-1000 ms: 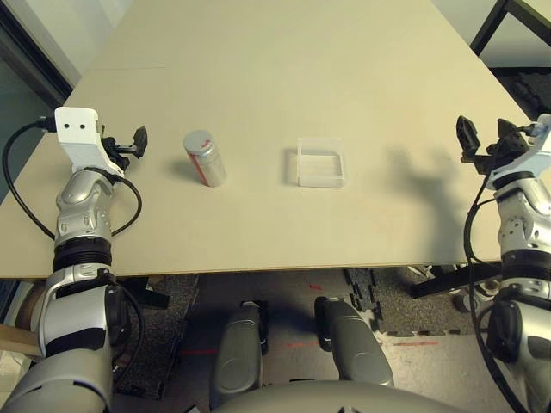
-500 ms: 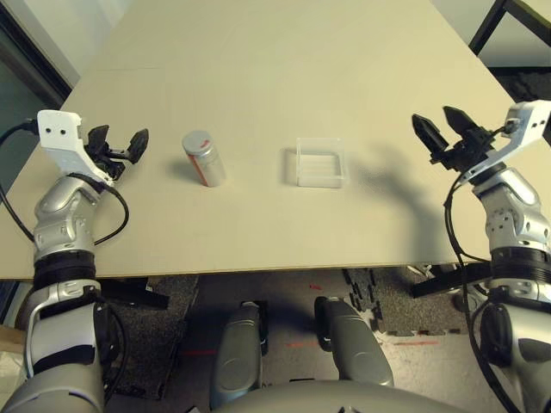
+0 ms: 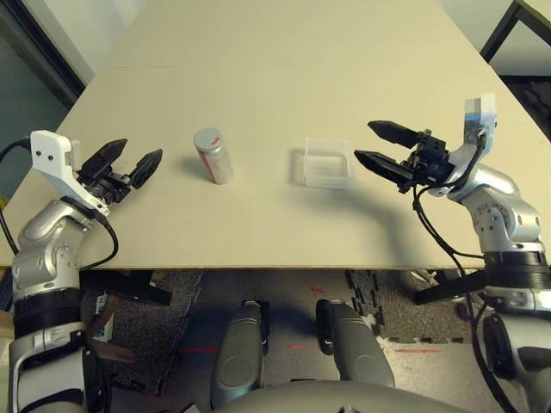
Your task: Pour the medicine from the bottle into the box.
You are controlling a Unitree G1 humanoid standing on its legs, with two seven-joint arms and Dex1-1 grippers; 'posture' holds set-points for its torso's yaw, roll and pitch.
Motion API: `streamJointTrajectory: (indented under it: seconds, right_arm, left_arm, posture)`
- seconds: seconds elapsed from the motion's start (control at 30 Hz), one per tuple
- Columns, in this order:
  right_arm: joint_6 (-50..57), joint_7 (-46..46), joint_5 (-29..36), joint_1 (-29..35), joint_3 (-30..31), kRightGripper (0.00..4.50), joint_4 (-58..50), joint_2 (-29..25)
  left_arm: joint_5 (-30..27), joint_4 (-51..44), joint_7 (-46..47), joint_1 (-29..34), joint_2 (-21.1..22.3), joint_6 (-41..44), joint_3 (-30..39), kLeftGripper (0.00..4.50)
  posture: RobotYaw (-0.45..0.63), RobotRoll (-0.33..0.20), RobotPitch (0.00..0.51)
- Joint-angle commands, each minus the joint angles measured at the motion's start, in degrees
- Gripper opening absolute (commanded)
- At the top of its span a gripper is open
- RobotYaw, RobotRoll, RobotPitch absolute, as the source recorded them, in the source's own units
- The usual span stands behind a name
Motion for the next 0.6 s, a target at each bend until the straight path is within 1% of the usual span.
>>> streamJointTrajectory:
  seconds: [0.03, 0.17, 0.27, 0.43, 0.6]
  right_arm:
    - [-1.1, 1.6, -1.4, 0.1, 1.2, 4.50, 0.4, -0.3]
    - [-2.6, 2.3, -2.7, -0.5, 1.6, 4.50, 1.9, 0.1]
    - [-2.9, 2.8, -3.2, -0.5, 2.0, 4.50, 2.3, 0.2]
    - [-3.7, 2.4, -4.1, 0.1, 2.2, 4.50, 2.6, 0.3]
    - [-3.6, 2.2, -4.1, 0.5, 2.1, 4.50, 2.2, 0.0]
  left_arm:
    - [-2.0, -5.3, -0.9, 3.4, -1.6, 1.7, -0.9, 4.48]
    - [-1.2, -8.4, -0.3, 5.6, -4.9, 0.0, -2.4, 4.48]
    - [-0.1, -8.5, 0.8, 5.4, -6.5, -1.4, -3.4, 4.48]
    - [4.0, -6.8, 3.6, 3.2, -11.1, -6.3, -7.4, 4.48]
    - [6.3, -4.3, 5.1, 0.8, -13.0, -8.7, -9.8, 4.48]
  posture:
    - [0.08, 0.000, 0.144]
    - [0.08, 0.000, 0.151]
    - [0.08, 0.000, 0.155]
    - [0.07, 0.000, 0.159]
    - [0.06, 0.000, 0.166]
